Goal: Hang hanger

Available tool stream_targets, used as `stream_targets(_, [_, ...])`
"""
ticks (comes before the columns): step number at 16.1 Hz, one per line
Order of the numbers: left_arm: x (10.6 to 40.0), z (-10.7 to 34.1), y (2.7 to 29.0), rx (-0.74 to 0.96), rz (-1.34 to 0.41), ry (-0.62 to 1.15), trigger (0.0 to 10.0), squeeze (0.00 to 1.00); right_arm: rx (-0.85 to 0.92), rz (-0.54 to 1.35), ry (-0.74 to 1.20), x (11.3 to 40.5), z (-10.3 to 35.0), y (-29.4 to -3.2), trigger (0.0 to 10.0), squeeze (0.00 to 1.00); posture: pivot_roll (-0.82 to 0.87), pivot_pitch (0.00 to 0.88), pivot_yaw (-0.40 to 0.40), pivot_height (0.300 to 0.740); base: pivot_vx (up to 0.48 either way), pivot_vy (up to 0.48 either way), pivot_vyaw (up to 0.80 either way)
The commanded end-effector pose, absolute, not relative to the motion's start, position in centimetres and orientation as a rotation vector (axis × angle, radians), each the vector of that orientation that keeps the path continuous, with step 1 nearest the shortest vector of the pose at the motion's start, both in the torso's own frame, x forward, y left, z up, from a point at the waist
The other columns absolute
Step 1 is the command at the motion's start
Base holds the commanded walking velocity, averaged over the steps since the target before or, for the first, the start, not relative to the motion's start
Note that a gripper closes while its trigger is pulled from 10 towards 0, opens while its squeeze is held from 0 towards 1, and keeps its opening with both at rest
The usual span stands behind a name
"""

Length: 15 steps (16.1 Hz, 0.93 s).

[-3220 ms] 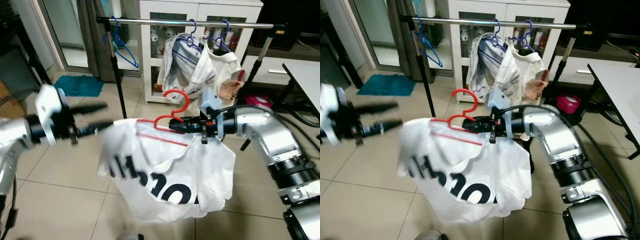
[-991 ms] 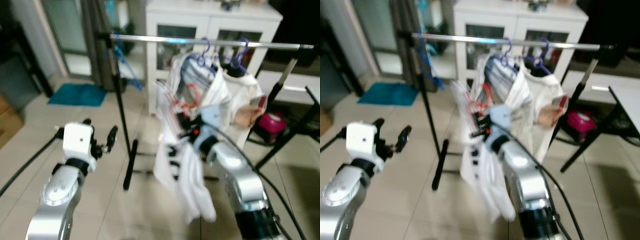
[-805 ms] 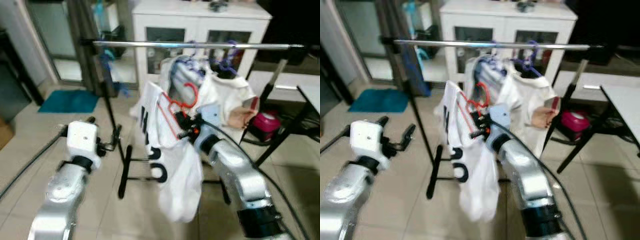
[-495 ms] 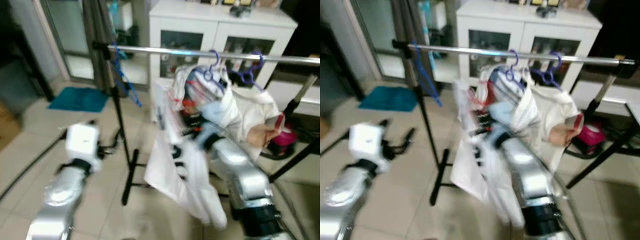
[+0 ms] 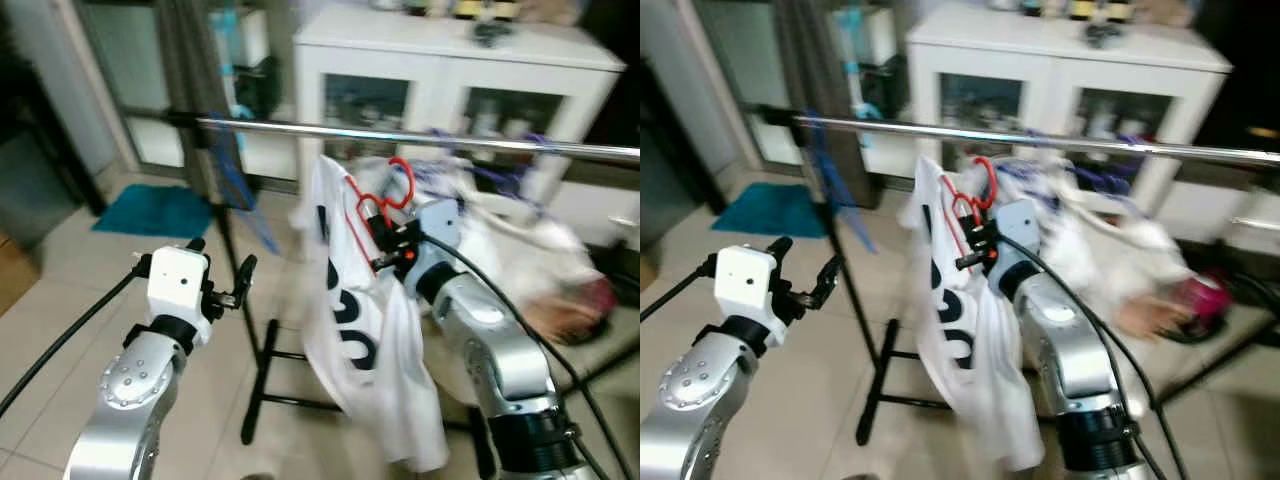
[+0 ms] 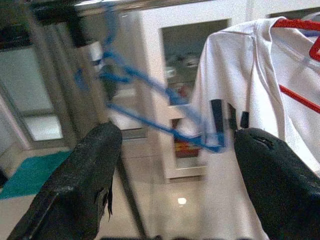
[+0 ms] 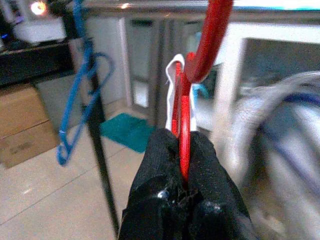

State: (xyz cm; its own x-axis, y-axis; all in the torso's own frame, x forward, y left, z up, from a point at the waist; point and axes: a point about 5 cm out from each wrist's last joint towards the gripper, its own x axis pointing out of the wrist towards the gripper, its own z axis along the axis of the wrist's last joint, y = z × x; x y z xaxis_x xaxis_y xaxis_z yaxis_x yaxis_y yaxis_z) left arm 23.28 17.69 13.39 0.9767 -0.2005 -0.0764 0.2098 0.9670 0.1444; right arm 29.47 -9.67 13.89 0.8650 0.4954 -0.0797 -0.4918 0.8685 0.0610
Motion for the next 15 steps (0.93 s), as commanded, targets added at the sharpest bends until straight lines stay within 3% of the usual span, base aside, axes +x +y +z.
stream_targets(1, [23.4, 13.5, 17.5, 0.156, -0.218, 0.055, 10.0, 0.00, 0.025, 0.521, 0.055, 29.5, 14.8, -9.8, 10.0, 0.00, 0.00, 0.000, 0.018, 0.740, 0.424, 0.000, 0.00])
stream_targets(7, [23.1, 13.7, 17.2, 0.126, -0.236, 0.033, 10.0, 0.00, 0.003, 0.545, 0.045, 29.2, 15.0, -9.5, 10.0, 0.00, 0.01, 0.000, 0.017, 0.740, 0.402, 0.000, 0.00])
stream_targets(15, [21.7, 14.5, 15.9, 0.166, -0.435, -0.012, 10.0, 0.00, -0.078, 0.565, -0.029, 29.1, 16.5, -9.2, 10.0, 0.00, 0.01, 0.000, 0.016, 0.740, 0.000, 0.000, 0.00])
